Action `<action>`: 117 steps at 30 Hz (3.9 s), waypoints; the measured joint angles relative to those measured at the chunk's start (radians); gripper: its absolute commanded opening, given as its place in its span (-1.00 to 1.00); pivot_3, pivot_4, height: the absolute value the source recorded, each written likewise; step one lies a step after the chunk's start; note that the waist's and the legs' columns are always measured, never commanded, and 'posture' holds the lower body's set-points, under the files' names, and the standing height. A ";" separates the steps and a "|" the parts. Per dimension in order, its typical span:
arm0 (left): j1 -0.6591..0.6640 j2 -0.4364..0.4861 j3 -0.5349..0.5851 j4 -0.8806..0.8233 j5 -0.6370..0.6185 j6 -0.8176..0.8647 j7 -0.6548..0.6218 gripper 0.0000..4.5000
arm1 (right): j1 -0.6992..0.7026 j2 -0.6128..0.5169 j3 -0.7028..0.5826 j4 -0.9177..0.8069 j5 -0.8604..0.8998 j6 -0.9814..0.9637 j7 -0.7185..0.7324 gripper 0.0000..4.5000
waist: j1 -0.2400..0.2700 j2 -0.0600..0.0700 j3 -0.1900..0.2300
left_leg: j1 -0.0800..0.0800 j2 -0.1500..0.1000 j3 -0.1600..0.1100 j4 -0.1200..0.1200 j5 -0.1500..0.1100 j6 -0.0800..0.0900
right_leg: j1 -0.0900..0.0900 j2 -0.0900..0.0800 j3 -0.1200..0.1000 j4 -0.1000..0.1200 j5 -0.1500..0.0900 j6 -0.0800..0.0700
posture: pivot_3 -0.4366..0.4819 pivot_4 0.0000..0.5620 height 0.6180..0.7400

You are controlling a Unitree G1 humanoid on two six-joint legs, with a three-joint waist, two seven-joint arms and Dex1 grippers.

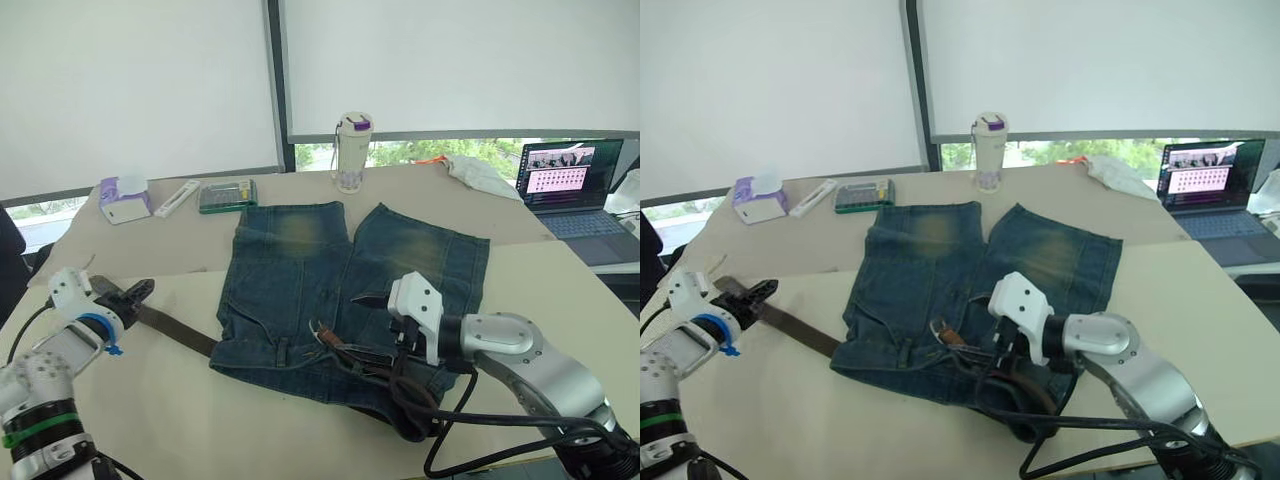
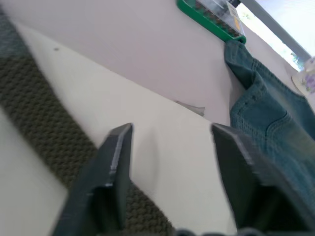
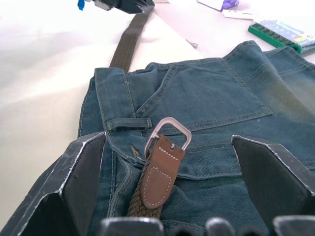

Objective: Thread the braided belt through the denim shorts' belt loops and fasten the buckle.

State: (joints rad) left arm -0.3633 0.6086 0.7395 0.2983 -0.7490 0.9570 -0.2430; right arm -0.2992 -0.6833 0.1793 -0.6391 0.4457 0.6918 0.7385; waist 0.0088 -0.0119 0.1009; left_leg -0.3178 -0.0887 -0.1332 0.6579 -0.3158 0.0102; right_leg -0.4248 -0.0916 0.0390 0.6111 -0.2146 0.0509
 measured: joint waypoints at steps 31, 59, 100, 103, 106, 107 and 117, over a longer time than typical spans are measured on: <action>-0.489 0.064 -0.120 0.948 0.298 -0.609 0.107 -0.72 | 0.011 -0.018 -0.036 -0.067 0.046 0.058 -0.032 1.00 | 0.008 -0.002 0.000 | -0.001 -0.001 0.000 0.001 0.000 0.000 | 0.000 -0.002 -0.002 0.000 0.000 0.000 | -0.05 -0.47 1.00; -0.005 0.034 -0.798 -0.380 0.725 -1.002 -0.308 -0.99 | -0.199 0.298 -0.327 0.148 0.434 0.484 -0.357 1.00 | 0.002 0.001 0.002 | -0.001 0.001 0.001 -0.008 -0.001 0.001 | -0.001 -0.003 0.002 -0.003 0.001 -0.002 | -0.05 -0.47 1.00; -0.107 -0.006 -0.957 -0.212 0.901 -1.567 -0.450 -0.62 | -0.237 0.312 -0.341 0.335 1.180 0.451 -1.220 -1.00 | -0.021 0.008 0.002 | -0.002 0.000 0.001 -0.010 -0.002 0.007 | -0.001 -0.001 0.001 -0.001 0.001 -0.002 | -0.05 -0.47 1.00; -0.106 -0.006 -0.956 -0.216 0.900 -1.563 -0.454 -0.51 | -0.236 0.298 -0.325 0.335 1.188 0.425 -1.216 -1.00 | -0.021 0.008 0.002 | -0.002 0.000 0.001 -0.010 -0.002 0.008 | -0.001 -0.001 0.001 -0.001 0.001 -0.002 | -0.05 -0.47 1.00; -0.082 -0.001 -0.952 -0.263 0.802 -1.441 -0.506 -0.12 | -0.236 0.288 -0.308 0.334 1.188 0.403 -1.199 -1.00 | -0.022 0.008 0.002 | -0.002 0.001 0.001 -0.010 -0.003 0.008 | -0.001 -0.001 0.001 -0.001 0.001 -0.002 | -0.05 -0.47 1.00; -0.066 0.008 -0.949 -0.304 0.724 -1.326 -0.538 0.03 | -0.236 0.286 -0.305 0.333 1.187 0.396 -1.191 -1.00 | -0.024 0.008 0.002 | -0.002 0.001 0.001 -0.010 -0.003 0.008 | -0.002 -0.001 0.001 -0.001 0.001 -0.002 | -0.05 -0.47 1.00; -0.108 0.169 -0.679 -0.506 -0.388 0.039 -0.553 0.90 | -0.236 0.265 -0.285 0.321 1.124 0.348 -1.091 -1.00 | -0.036 0.011 0.005 | 0.000 0.001 -0.001 -0.008 -0.003 0.009 | 0.000 0.001 -0.002 0.000 0.000 0.000 | -0.05 -0.47 1.00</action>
State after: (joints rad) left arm -0.4714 0.7779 0.0608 -0.2078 -1.1366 0.9962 -0.7963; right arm -0.5348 -0.4181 -0.1052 -0.3182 1.5699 1.0401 -0.3522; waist -0.0276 -0.0009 0.1061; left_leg -0.3173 -0.0881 -0.1339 0.6497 -0.3189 0.0192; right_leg -0.4250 -0.0903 0.0372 0.6112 -0.2145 0.0509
